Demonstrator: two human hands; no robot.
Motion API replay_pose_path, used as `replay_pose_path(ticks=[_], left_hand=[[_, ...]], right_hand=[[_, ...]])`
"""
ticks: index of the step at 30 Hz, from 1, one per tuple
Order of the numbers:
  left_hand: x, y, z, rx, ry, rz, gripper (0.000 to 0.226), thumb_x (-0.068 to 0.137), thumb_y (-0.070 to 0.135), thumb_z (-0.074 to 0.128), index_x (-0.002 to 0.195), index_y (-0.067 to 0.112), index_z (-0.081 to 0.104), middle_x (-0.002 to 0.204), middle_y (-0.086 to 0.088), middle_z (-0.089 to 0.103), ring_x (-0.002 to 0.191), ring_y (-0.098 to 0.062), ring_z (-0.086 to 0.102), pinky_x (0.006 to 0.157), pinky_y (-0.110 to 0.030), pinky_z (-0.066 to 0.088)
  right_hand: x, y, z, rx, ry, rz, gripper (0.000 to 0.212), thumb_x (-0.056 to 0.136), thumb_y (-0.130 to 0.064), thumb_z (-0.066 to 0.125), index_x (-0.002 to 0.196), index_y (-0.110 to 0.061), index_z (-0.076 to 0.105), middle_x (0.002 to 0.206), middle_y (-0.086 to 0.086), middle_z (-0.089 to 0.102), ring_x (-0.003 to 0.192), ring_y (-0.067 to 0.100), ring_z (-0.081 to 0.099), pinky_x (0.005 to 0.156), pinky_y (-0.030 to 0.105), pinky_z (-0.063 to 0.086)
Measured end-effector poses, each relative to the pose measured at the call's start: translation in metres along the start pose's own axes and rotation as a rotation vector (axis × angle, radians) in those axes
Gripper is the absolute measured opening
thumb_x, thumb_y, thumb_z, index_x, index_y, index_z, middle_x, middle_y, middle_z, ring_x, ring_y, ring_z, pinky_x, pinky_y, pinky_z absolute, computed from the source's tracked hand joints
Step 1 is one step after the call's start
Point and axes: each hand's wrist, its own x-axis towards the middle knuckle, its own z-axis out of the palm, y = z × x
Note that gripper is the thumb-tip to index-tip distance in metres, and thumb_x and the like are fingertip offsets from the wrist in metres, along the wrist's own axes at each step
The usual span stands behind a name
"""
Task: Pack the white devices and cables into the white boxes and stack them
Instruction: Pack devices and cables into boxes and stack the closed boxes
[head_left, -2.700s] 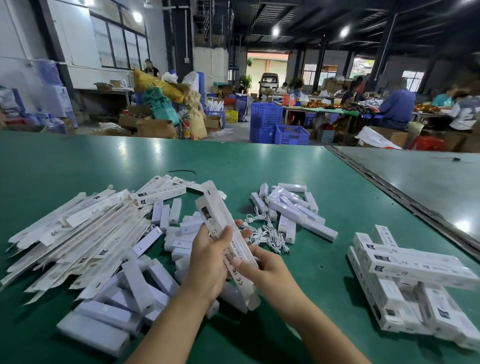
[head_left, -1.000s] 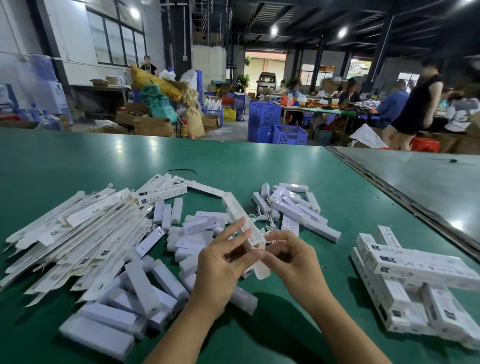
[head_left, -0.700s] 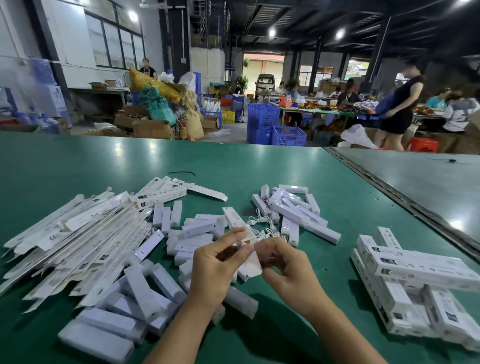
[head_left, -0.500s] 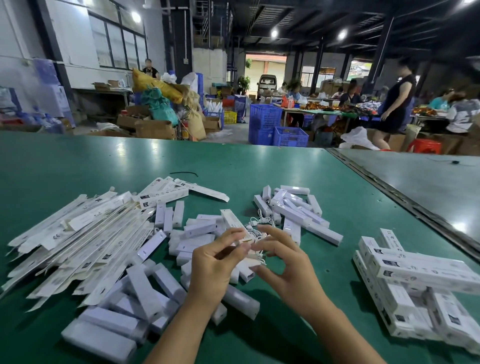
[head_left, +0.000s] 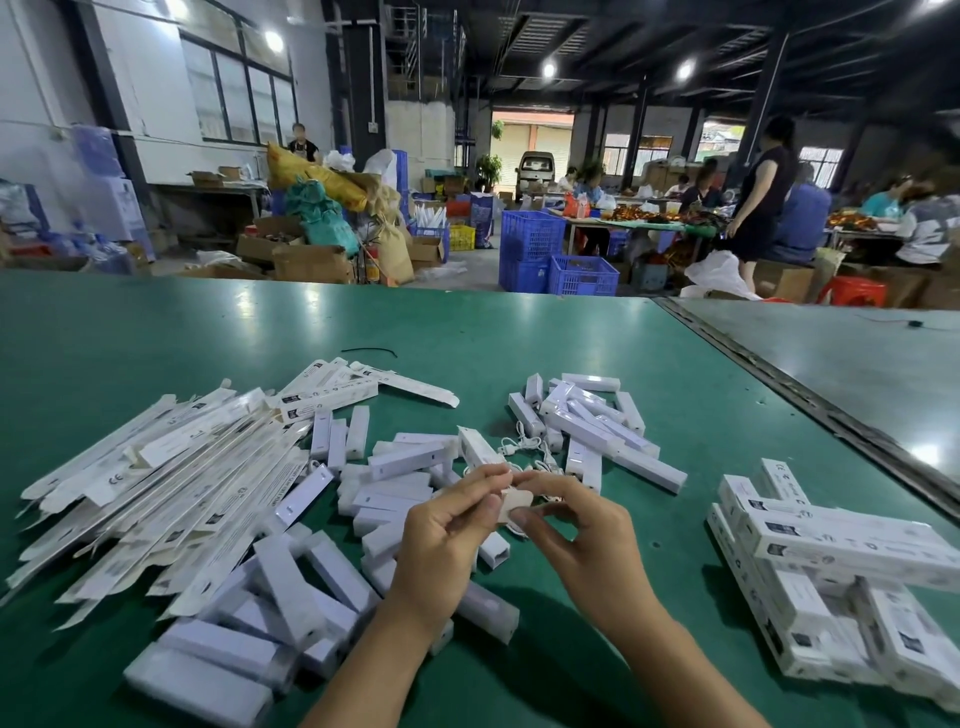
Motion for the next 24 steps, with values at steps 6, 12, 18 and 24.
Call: replay_pose_path(ticks=[6,12,18,24], left_hand=[[-0.0017,0.0005,0.0004,0.057,0.007,0.009,0.034,0.087,-0.005,0.068,0.104,0.023,0.076,0.113,0.012,0.073,0.086,0.000,0.066,0.075,-0.015,0.051],[-0.0028,0.0000,0.0041,0.082,0.035,0.023,0.033,0.085,0.001,0.070,0.107,0.026,0.073,0.119,0.024,0.068,0.111,0.002,0.064,0.084,-0.010,0.050],[-0.0018,-0.0010,0.0036,0.100,0.034,0.037,0.034,0.085,0.005,0.071,0.110,0.028,0.072,0.120,0.028,0.067,0.114,0.006,0.061,0.085,-0.008,0.048],[-0.0014,-0.0004,0.0038,0.097,0.048,0.037,0.031,0.077,0.026,0.071,0.108,0.031,0.072,0.120,0.027,0.067,0.112,0.004,0.063,0.084,-0.009,0.050]], right_hand=[[0.0011,0.0012,0.0006,-0.015,0.058,-0.053,0.034,0.081,-0.008,0.076,0.104,-0.033,0.068,0.100,-0.017,0.072,0.085,0.011,0.070,0.078,0.026,0.056],[0.0031,0.0058,-0.0005,-0.030,0.072,-0.090,0.020,0.078,0.000,0.077,0.094,-0.013,0.076,0.103,-0.011,0.073,0.088,0.009,0.071,0.079,0.029,0.058],[0.0026,0.0049,-0.0007,-0.002,0.066,-0.082,0.018,0.078,0.000,0.077,0.092,-0.012,0.076,0.102,-0.008,0.073,0.090,0.009,0.071,0.080,0.032,0.059],[0.0031,0.0025,-0.0018,-0.014,0.050,-0.085,0.015,0.080,-0.004,0.076,0.091,-0.013,0.076,0.102,-0.008,0.073,0.093,0.007,0.071,0.080,0.030,0.058]])
